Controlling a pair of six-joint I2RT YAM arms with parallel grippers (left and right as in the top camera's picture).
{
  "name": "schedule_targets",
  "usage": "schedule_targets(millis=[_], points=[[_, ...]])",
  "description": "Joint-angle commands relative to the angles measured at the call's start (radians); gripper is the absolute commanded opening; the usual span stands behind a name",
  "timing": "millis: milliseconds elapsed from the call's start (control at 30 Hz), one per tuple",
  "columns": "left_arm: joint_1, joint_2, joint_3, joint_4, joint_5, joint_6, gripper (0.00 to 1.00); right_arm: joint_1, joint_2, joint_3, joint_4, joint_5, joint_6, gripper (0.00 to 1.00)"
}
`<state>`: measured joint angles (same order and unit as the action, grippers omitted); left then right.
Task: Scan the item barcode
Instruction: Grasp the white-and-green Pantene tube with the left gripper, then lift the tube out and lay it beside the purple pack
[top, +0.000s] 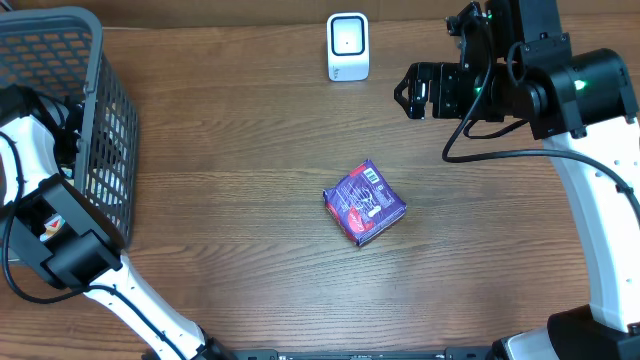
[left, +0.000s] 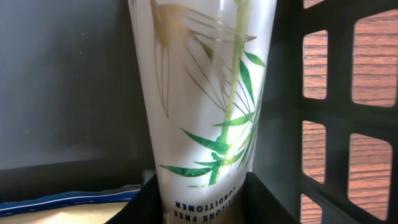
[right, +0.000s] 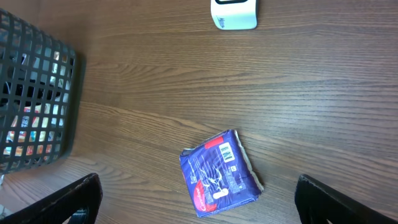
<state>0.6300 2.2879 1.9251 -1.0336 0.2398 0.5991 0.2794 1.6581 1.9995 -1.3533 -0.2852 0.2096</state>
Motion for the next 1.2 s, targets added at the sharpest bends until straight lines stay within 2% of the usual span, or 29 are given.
schedule_targets(millis=[0,33,67,200,300,467,533,667,900,1167], points=[[0.005,0.019,0.001,-0.006,-0.01,0.007,0.19,0.003,0.003,0.016,0.006,-0.006,0.003,1.0],[0.005,0.019,0.001,-0.006,-0.011,0.007,0.09,0.003,0.003,0.016,0.006,-0.006,0.003,1.0],[0.005,0.019,0.001,-0.006,-0.014,0.007,0.04,0.003,0.003,0.016,0.006,-0.006,0.003,1.0],[0.005,0.017,0.005,-0.005,-0.05,-0.008,0.04,0.003,0.003,0.016,0.006,-0.003,0.003,1.0],[0.006,0.008,0.024,-0.006,-0.106,-0.079,0.04,0.003,0.004,0.016,0.005,-0.003,0.003,1.0],[0.007,-0.036,0.137,-0.061,-0.147,-0.141,0.04,0.003,0.004,0.016,0.001,-0.004,0.003,1.0],[0.007,-0.057,0.21,-0.083,-0.143,-0.208,0.04,0.003,0.004,0.016,-0.003,-0.003,0.002,1.0],[0.002,-0.107,0.369,-0.13,-0.098,-0.29,0.04,0.003,0.004,0.016,-0.019,-0.004,0.001,1.0],[-0.034,-0.245,0.592,-0.276,0.082,-0.308,0.04,0.003,0.004,0.016,-0.045,-0.004,-0.001,1.0],[-0.097,-0.425,0.613,-0.387,0.18,-0.291,0.04,0.003,0.004,0.016,-0.08,-0.004,-0.001,1.0]])
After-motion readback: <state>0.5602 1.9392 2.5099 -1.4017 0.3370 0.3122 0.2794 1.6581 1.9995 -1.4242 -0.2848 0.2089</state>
